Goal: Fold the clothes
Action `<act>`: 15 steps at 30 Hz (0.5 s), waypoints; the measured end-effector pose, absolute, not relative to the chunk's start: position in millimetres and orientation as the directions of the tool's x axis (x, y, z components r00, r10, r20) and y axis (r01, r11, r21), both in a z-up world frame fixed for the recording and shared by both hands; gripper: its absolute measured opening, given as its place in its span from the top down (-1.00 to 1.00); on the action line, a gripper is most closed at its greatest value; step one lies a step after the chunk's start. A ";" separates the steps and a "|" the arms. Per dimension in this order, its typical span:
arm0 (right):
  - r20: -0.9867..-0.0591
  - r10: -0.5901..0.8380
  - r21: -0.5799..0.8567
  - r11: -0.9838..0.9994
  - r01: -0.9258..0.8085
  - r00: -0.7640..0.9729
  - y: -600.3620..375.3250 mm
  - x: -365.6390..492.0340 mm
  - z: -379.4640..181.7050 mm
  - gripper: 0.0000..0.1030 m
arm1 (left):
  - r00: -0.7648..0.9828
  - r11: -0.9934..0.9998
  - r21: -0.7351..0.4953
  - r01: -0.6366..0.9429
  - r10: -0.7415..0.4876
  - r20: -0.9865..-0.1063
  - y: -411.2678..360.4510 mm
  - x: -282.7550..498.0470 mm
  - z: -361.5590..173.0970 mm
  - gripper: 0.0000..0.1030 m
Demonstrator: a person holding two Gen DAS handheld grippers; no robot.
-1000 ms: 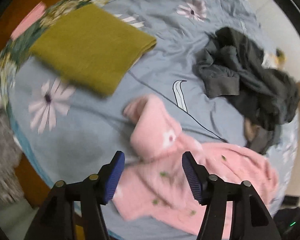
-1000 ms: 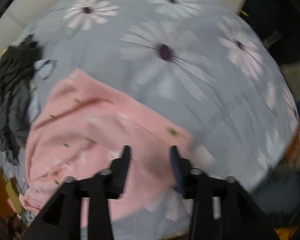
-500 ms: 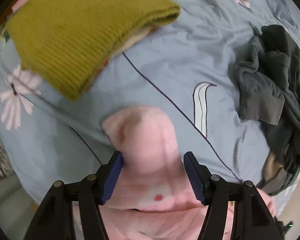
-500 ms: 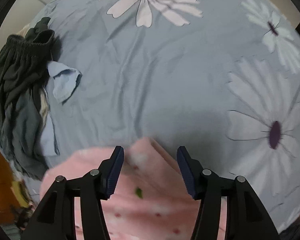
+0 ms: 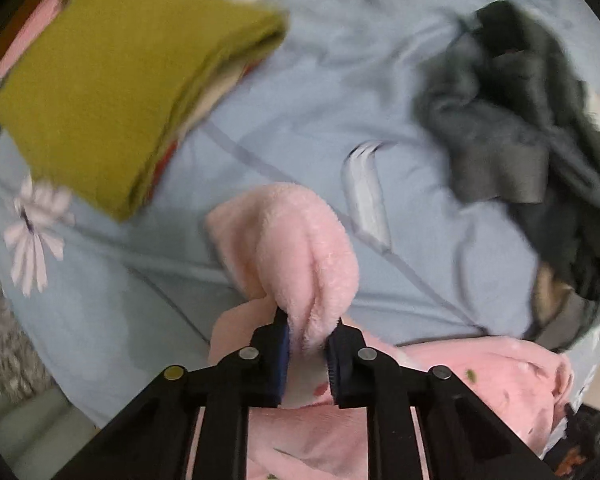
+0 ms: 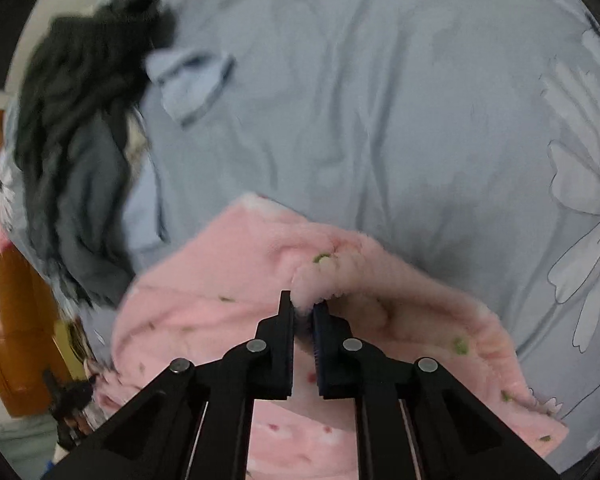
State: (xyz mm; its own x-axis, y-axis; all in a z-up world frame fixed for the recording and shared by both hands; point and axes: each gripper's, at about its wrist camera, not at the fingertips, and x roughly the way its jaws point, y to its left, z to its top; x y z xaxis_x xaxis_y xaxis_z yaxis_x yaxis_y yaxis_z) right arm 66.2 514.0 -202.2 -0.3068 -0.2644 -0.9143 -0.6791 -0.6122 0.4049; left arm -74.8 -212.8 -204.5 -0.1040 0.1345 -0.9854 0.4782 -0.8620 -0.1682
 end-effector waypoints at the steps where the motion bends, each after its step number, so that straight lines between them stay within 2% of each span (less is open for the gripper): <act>1: -0.903 -0.249 0.427 -0.599 -0.678 -0.350 516.4 68.3 -190.1 0.86 | -0.142 -0.864 -0.199 0.463 0.149 -0.979 -212.6 -76.8 -190.5 0.71; 5: -0.805 -0.104 0.548 -0.508 -0.665 -0.584 549.8 114.6 -102.6 0.88 | -0.365 -0.882 -0.340 0.325 0.214 -0.906 -218.7 -85.8 -101.3 0.72; 8: -0.770 0.049 0.526 -0.515 -0.677 -0.636 574.2 146.9 -46.0 0.88 | -0.418 -0.909 -0.320 0.267 0.190 -0.889 -221.1 -98.8 -66.6 0.71; 11: -0.799 0.139 0.456 -0.495 -0.740 -0.585 603.4 163.2 -41.6 0.88 | -0.419 -0.921 -0.280 0.270 0.150 -0.895 -230.1 -117.9 -79.5 0.67; 15: -0.860 0.122 0.400 -0.439 -0.804 -0.495 621.8 151.9 -92.6 0.88 | -0.373 -0.886 -0.321 0.336 0.188 -0.909 -233.7 -154.3 -135.9 0.60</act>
State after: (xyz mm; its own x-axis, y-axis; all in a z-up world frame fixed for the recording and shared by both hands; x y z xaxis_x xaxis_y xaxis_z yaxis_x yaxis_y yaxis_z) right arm 151.9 621.8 -92.6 -0.4947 0.1224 -0.8604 -0.8044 -0.4393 0.3999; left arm -154.3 -233.7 -135.9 -0.3728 0.1875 -0.9088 0.3358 -0.8857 -0.3205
